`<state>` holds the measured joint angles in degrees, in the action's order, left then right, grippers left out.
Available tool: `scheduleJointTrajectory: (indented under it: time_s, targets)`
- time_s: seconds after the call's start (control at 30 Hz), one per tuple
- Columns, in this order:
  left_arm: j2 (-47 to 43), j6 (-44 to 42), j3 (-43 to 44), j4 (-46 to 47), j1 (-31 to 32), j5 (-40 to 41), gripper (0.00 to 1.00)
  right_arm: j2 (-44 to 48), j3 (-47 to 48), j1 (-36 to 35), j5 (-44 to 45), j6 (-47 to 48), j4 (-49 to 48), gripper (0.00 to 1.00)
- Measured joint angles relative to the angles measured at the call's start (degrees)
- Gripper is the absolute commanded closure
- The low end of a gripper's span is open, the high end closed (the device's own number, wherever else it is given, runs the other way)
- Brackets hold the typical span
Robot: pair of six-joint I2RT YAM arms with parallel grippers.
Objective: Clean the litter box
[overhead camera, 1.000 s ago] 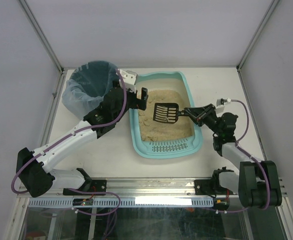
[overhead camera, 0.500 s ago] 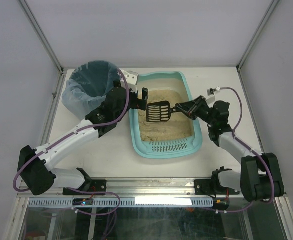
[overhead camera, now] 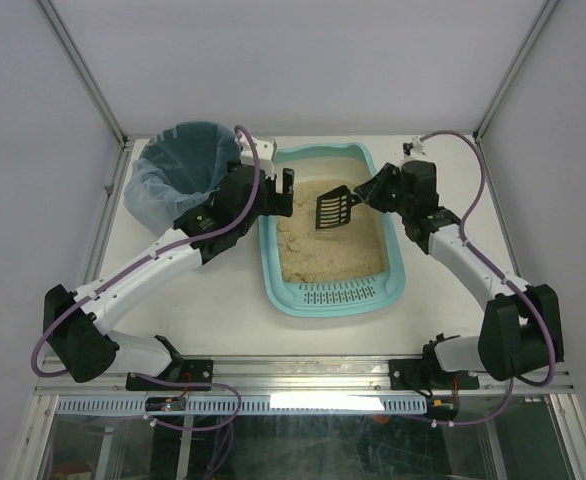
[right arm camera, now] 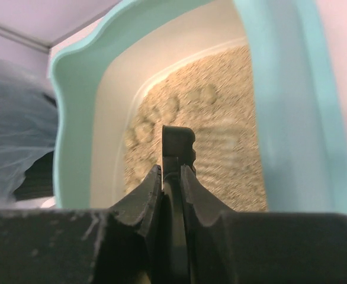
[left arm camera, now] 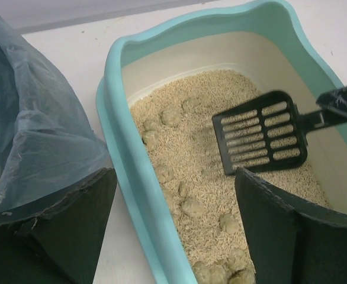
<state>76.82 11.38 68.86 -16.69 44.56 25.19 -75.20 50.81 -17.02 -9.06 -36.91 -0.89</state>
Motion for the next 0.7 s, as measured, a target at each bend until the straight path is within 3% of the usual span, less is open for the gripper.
scheduleJointTrajectory:
  time_s: [0.33,0.7]
  targets:
    - [0.3,8.7,0.5,-11.0,0.1,-0.7,0.19,-16.0,23.7,-1.5,11.8,13.9,11.9,1.0]
    - [0.7,11.6,0.7,-18.5,2.0,-1.9,0.16,-33.5,48.2,-7.8,24.2,29.0,23.9,1.0]
